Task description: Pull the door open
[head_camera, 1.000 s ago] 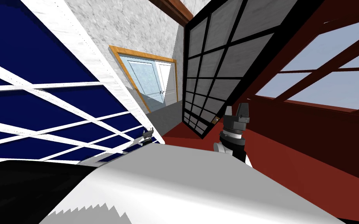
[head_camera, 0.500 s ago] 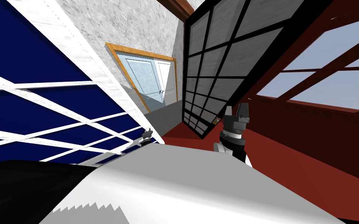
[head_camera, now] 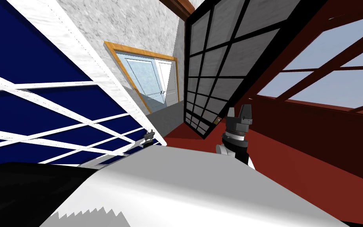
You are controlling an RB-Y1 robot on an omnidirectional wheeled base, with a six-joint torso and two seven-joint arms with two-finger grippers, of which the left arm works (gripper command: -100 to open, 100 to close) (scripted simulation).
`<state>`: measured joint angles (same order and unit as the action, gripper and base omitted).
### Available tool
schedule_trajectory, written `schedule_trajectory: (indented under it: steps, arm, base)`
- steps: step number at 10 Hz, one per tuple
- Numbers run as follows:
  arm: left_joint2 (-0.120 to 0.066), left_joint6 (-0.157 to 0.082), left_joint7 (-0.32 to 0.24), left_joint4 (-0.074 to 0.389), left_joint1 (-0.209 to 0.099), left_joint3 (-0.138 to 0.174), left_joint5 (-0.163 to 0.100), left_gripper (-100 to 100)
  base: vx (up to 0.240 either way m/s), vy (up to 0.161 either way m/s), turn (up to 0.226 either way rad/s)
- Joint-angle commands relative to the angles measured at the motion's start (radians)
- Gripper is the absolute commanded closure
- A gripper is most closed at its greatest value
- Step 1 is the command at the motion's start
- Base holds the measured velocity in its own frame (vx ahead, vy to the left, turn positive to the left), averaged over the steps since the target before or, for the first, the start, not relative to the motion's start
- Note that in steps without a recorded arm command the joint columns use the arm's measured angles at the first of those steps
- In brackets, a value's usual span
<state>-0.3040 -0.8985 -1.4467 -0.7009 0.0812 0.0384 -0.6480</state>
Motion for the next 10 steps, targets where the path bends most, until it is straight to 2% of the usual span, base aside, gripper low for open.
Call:
schedule_trajectory:
  steps: [1, 6, 7, 8, 10]
  arm:
    - [0.0, 0.007, -0.013, -0.011, 0.011, -0.021, 0.01, 100]
    - [-0.021, 0.016, -0.066, -0.044, 0.024, -0.088, 0.046, 100]
    - [-0.021, 0.009, -0.066, -0.025, 0.016, -0.084, 0.044, 100]
    - [-0.028, 0.006, -0.084, -0.032, 0.025, -0.107, 0.057, 100]
    - [-0.039, 0.002, -0.101, -0.042, 0.034, -0.13, 0.069, 100]
  base:
    - [-0.229, -0.002, -0.072]
    - [-0.246, -0.022, -0.068]
    - [-0.107, -0.034, -0.012]
    - [-0.17, 0.025, -0.055]
    - [-0.235, -0.006, -0.07]
